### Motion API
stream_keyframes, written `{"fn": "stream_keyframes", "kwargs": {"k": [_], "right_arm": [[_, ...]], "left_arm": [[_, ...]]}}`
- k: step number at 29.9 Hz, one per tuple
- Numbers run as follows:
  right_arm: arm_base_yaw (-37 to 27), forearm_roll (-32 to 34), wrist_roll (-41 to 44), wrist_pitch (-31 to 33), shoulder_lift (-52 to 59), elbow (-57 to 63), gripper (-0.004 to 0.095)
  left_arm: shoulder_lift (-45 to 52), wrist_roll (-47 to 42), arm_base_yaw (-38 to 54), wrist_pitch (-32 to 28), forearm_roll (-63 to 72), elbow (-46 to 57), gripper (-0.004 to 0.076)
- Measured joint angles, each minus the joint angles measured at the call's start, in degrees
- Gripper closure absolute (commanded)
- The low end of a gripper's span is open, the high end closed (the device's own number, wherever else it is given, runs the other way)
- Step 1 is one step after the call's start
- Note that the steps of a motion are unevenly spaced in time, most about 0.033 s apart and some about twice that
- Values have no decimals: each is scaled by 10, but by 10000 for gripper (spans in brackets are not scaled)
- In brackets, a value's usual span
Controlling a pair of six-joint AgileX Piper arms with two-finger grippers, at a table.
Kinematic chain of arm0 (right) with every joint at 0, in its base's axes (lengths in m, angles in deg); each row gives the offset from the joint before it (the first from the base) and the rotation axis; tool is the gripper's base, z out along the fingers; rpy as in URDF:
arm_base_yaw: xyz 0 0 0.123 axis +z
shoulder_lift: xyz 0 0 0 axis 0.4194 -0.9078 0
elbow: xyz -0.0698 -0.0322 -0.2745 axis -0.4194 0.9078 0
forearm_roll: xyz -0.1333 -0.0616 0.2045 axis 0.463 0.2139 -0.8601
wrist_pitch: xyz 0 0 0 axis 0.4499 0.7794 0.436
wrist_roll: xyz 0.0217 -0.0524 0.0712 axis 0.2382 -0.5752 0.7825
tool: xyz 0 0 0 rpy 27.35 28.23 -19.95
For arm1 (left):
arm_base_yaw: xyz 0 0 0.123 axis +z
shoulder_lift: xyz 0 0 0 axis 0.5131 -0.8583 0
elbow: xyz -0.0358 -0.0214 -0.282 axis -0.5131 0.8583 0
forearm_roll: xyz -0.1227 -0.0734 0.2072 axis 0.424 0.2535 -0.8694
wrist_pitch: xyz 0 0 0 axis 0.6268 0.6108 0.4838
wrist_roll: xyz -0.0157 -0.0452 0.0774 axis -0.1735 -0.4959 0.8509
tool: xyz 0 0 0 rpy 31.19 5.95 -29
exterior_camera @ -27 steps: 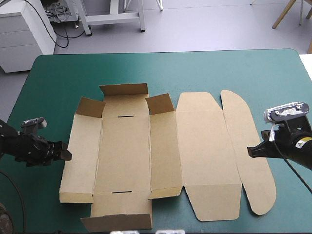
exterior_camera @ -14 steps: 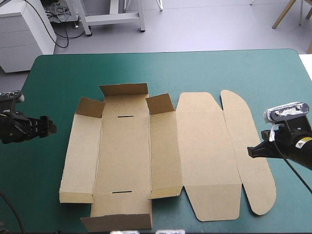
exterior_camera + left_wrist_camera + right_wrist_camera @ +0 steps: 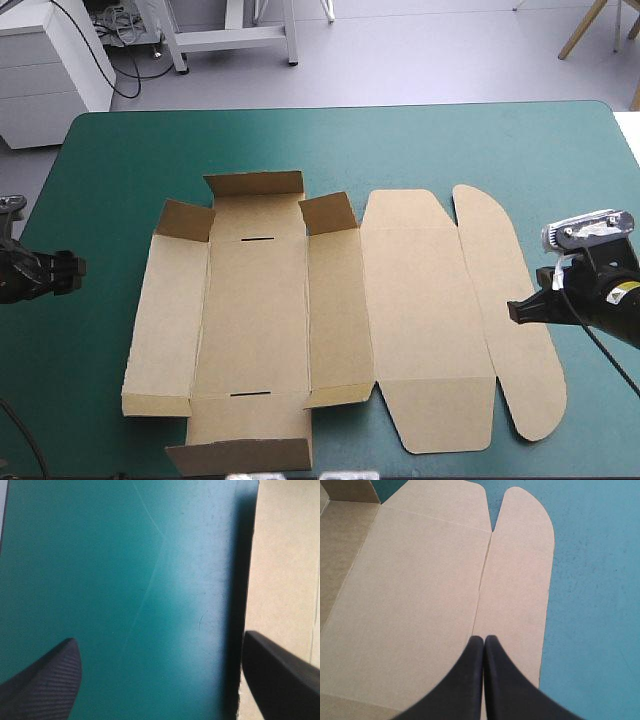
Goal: Fold the box
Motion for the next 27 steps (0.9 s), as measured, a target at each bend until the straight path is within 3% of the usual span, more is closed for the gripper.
{"fn": "stream_keyframes", "kwargs": {"k": [10, 19, 27], "right_arm": [[0, 1, 0, 0, 0, 0, 927], [0, 1, 0, 0, 0, 0, 927], [0, 1, 0, 0, 0, 0, 927]], "left_arm": [[-22, 6, 0, -1, 20, 83, 104], [-94, 94, 0, -13, 158, 156, 104], [-124, 121, 0, -22, 193, 216, 104]]}}
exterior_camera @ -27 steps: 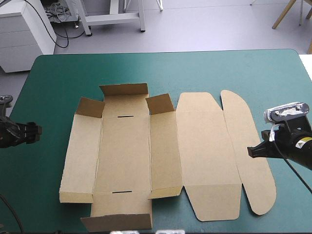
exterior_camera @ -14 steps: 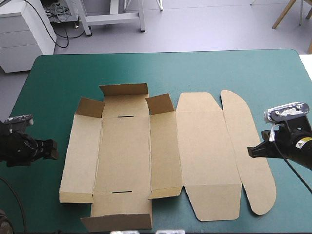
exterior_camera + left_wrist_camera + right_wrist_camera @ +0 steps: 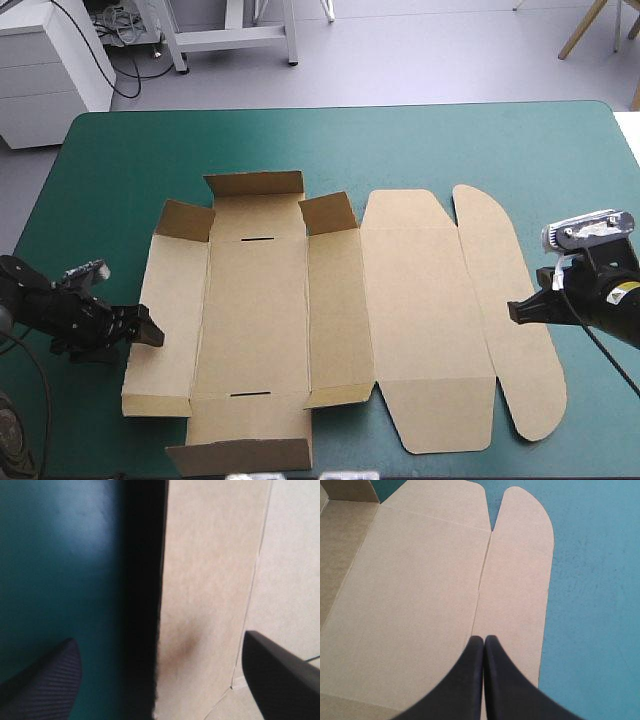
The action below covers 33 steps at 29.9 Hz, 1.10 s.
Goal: Fold the box
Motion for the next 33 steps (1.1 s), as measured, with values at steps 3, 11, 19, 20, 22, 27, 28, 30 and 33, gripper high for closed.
{"fn": "stream_keyframes", "kwargs": {"k": [3, 11, 19, 20, 22, 27, 28, 30, 33], "right_arm": [[0, 0, 0, 0, 0, 0, 927], [0, 0, 0, 0, 0, 0, 927], [0, 0, 0, 0, 0, 0, 927], [0, 0, 0, 0, 0, 0, 927], [0, 0, 0, 0, 0, 0, 927], [0, 0, 0, 0, 0, 0, 927], [0, 0, 0, 0, 0, 0, 927], [0, 0, 0, 0, 0, 0, 927], [0, 0, 0, 0, 0, 0, 927]], "left_arm": [[-1, 26, 0, -1, 26, 30, 104], [5, 102, 0, -22, 112, 67, 105], [0, 115, 0, -19, 131, 68, 105], [0, 116, 0, -19, 134, 68, 105], [-2, 118, 0, -19, 142, 69, 105], [-9, 120, 0, -18, 148, 69, 105], [-12, 120, 0, -17, 149, 69, 106], [-16, 120, 1, -15, 151, 67, 132], [-23, 120, 2, -13, 152, 66, 213]]}}
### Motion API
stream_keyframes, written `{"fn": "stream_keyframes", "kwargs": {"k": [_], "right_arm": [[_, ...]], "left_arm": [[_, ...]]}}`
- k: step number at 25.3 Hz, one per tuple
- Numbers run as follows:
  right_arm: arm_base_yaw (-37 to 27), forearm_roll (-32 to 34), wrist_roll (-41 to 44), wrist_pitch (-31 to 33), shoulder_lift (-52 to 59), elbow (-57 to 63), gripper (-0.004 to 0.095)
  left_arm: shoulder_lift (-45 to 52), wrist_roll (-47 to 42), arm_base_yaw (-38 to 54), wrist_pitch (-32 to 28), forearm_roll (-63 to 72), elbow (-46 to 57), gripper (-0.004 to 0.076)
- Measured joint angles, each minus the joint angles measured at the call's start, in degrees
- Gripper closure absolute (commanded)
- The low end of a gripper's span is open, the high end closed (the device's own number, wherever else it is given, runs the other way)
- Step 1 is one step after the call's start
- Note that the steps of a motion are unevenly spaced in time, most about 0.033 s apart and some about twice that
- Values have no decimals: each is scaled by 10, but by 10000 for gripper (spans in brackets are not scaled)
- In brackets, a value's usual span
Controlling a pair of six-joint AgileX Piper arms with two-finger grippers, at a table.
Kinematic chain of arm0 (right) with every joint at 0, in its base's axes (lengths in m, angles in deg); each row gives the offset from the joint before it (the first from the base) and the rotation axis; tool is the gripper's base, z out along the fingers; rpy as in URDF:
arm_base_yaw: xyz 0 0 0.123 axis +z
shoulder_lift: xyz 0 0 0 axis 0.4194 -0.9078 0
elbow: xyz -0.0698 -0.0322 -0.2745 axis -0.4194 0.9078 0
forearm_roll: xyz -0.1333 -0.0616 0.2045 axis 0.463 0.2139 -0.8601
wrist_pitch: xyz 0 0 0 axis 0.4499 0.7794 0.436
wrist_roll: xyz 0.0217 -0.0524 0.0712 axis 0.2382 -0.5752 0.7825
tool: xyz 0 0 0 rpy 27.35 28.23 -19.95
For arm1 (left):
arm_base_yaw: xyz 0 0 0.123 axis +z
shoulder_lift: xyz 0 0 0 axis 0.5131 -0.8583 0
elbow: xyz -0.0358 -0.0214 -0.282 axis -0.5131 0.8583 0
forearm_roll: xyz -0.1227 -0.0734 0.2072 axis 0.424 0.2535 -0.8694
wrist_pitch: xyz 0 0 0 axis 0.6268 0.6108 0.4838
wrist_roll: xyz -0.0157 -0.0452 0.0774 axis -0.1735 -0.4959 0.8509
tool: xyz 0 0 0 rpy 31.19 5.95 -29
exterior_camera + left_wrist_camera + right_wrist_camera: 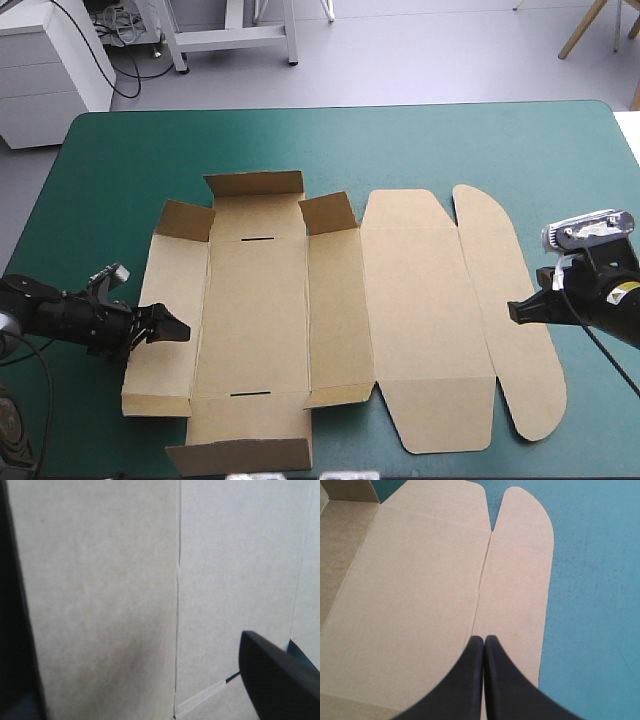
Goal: Fold the box
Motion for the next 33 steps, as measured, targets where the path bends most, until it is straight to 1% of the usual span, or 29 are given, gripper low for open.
{"fn": "stream_keyframes", "kwargs": {"k": [5, 10, 13, 18, 19, 21, 27, 29, 31, 32, 33], "right_arm": [[0, 0, 0, 0, 0, 0, 927], [0, 0, 0, 0, 0, 0, 927], [0, 0, 0, 0, 0, 0, 927], [0, 0, 0, 0, 0, 0, 927], [0, 0, 0, 0, 0, 0, 927], [0, 0, 0, 1, 0, 0, 927], [0, 0, 0, 2, 0, 0, 927], [0, 0, 0, 2, 0, 0, 927], [0, 0, 0, 2, 0, 0, 927], [0, 0, 0, 2, 0, 0, 927], [0, 0, 0, 2, 0, 0, 927]], "left_arm": [[-13, 0, 0, -3, 3, -1, 370], [-19, 0, 0, -14, -1, 2, 468], [-19, 0, -1, -17, -1, 4, 541], [-20, 0, -1, -14, 7, 6, 673], [-20, 0, -1, -13, 10, 6, 715], [-20, 0, -1, -6, 17, 6, 734], [-20, 27, -3, 1, 18, 0, 734], [-20, 27, -18, 2, -3, -28, 734], [-20, 15, -50, 3, -39, -77, 734], [-20, -10, -82, 3, -75, -121, 734], [-20, -22, -100, 3, -97, -141, 734]]}}
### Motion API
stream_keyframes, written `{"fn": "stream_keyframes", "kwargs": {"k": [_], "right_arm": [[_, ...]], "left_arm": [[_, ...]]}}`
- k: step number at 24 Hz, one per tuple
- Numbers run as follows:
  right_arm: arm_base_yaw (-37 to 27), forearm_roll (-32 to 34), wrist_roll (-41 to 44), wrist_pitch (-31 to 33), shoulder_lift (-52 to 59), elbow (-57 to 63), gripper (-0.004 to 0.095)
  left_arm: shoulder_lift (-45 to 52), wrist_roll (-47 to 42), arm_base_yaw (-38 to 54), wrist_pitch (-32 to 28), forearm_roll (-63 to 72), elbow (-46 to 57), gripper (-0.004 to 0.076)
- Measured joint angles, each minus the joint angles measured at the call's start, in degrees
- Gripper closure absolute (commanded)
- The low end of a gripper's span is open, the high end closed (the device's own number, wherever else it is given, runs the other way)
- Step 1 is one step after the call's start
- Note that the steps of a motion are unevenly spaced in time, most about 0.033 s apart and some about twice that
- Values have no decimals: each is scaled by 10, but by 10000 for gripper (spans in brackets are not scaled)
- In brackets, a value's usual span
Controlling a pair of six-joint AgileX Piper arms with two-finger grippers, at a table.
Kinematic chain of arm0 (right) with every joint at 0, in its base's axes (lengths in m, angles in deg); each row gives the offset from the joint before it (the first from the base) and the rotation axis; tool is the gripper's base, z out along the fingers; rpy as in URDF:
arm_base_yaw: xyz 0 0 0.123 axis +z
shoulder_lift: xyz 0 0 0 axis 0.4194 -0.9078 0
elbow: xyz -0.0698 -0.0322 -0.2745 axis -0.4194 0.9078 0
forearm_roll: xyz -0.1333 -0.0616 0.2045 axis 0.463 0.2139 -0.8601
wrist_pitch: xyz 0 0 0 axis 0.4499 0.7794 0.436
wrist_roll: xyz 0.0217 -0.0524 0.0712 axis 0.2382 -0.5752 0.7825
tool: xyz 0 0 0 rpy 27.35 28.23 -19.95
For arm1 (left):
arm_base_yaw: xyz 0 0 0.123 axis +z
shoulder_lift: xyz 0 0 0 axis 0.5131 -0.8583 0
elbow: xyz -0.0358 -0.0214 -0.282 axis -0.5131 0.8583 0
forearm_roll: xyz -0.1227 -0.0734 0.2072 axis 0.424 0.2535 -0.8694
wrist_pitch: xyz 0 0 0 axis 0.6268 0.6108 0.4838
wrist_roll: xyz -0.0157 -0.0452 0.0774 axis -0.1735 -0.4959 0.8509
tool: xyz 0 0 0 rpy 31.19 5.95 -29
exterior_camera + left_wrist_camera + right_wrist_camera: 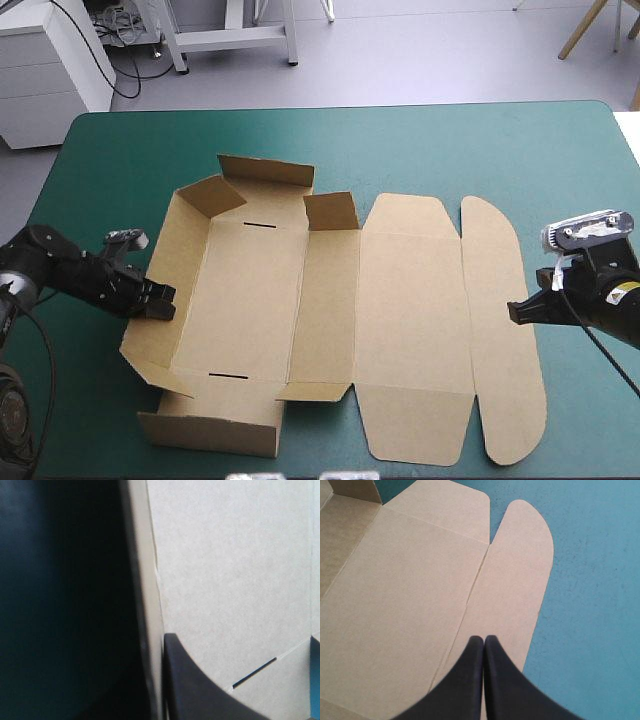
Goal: Fold the box
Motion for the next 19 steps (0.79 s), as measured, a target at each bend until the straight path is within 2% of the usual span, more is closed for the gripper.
{"fn": "stream_keyframes", "kwargs": {"k": [2, 5, 12, 19], "right_arm": [[0, 0, 0, -1, 0, 0, 927], [0, 0, 0, -1, 0, 0, 927], [0, 0, 0, -25, 24, 0, 927], [0, 0, 6, -46, 58, 0, 927]], "left_arm": [[0, -51, -74, 3, -93, -93, 734], [0, -82, -134, 4, -167, -162, 734], [-7, -96, -318, -14, -361, -317, 734], [-34, -94, -447, -96, -514, -331, 734]]}}
